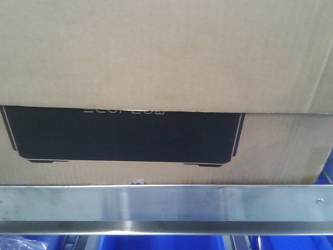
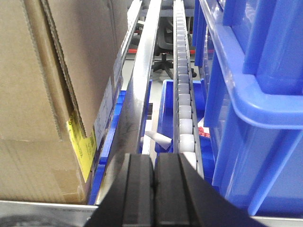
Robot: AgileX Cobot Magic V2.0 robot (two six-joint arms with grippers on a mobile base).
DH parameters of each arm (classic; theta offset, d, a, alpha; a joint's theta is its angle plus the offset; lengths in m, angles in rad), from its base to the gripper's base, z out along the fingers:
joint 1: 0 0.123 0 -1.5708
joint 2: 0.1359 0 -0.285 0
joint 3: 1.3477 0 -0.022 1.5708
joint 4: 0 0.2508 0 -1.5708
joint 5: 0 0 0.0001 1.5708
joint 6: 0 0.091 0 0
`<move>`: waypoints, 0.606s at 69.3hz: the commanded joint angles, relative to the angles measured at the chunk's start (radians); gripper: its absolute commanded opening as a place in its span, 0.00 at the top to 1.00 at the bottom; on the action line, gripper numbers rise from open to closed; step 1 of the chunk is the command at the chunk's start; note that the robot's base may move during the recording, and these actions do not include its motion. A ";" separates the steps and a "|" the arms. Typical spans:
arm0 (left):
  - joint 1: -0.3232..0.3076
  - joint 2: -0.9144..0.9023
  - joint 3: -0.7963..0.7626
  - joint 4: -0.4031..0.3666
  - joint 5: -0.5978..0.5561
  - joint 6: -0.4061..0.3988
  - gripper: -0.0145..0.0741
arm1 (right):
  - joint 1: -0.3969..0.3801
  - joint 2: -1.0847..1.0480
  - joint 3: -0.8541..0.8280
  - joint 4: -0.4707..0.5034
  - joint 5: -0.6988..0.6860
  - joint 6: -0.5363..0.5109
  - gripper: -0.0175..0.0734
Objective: Grab box from left shelf to table start
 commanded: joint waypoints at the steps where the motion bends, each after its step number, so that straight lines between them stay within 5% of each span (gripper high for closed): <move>1: -0.002 0.074 -0.123 -0.053 0.065 -0.006 0.32 | -0.001 -0.008 0.002 -0.001 -0.092 -0.003 0.74; 24: -0.122 0.350 -0.374 -0.081 0.349 0.000 0.32 | -0.001 -0.008 0.002 -0.001 -0.092 -0.003 0.74; 42: -0.124 0.524 -0.470 -0.072 0.445 -0.006 0.32 | -0.001 -0.008 0.002 -0.001 -0.092 -0.003 0.74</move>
